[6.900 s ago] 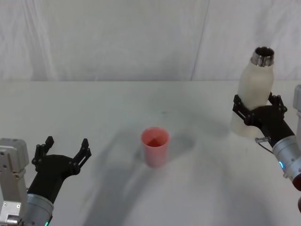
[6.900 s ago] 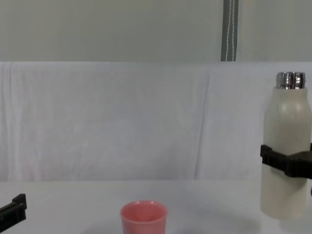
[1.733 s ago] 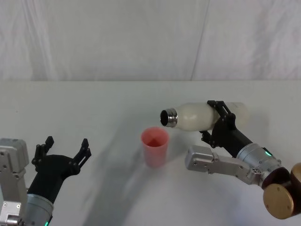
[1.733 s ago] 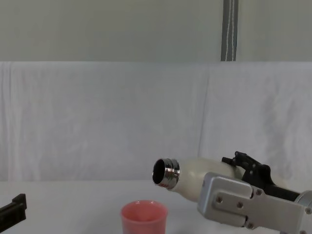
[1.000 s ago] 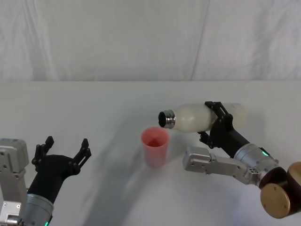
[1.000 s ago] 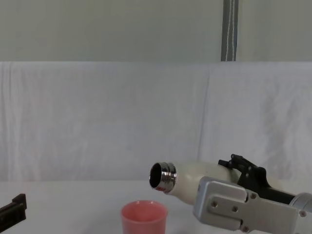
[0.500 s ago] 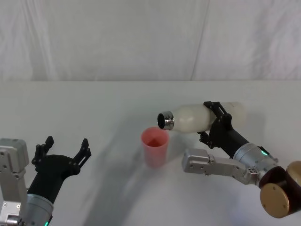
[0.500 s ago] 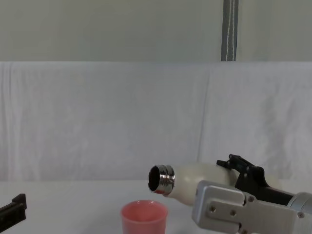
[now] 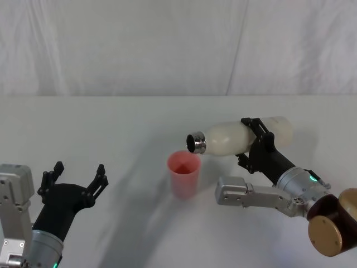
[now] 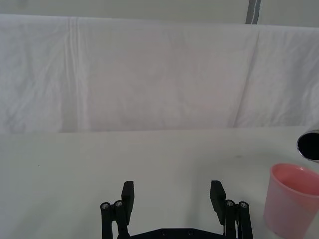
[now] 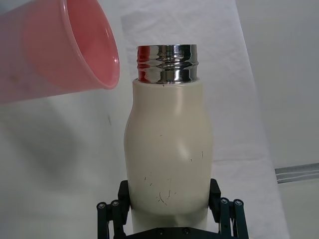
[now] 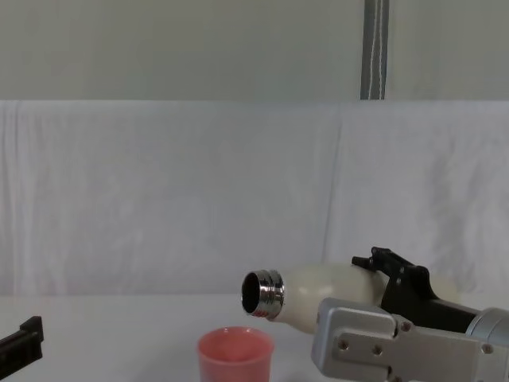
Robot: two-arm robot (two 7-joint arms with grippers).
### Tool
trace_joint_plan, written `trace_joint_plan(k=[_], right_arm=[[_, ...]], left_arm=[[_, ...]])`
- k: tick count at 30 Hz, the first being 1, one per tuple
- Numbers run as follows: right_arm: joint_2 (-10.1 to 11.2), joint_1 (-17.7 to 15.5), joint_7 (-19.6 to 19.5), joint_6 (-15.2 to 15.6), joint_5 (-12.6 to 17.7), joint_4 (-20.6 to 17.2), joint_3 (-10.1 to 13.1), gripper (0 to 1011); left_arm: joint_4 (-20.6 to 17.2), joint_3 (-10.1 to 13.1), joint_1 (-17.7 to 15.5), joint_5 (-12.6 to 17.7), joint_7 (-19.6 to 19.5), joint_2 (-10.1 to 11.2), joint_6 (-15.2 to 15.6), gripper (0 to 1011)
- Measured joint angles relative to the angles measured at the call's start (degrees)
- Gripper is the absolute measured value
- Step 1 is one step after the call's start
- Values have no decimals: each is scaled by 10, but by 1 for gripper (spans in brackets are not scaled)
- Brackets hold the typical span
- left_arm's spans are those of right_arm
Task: Grasp the thermos with one hand and pour water into the cup lid.
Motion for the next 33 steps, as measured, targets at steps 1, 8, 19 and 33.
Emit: trace_joint_plan(k=[1,8,19,33], right_arm=[[0,0,0,1,-1,0,-1,950],[3,1,0,2,-4,0,-2,950],[6,2,-1,5,-10,-3,-4,950],[11,6,-1,9,-21,-7,-8,950]], left_arm=[[0,0,0,0,0,0,0,1001],[0,0,0,0,0,0,0,1001],[0,0,0,0,0,0,0,1001],[0,0,0,0,0,0,0,1001]])
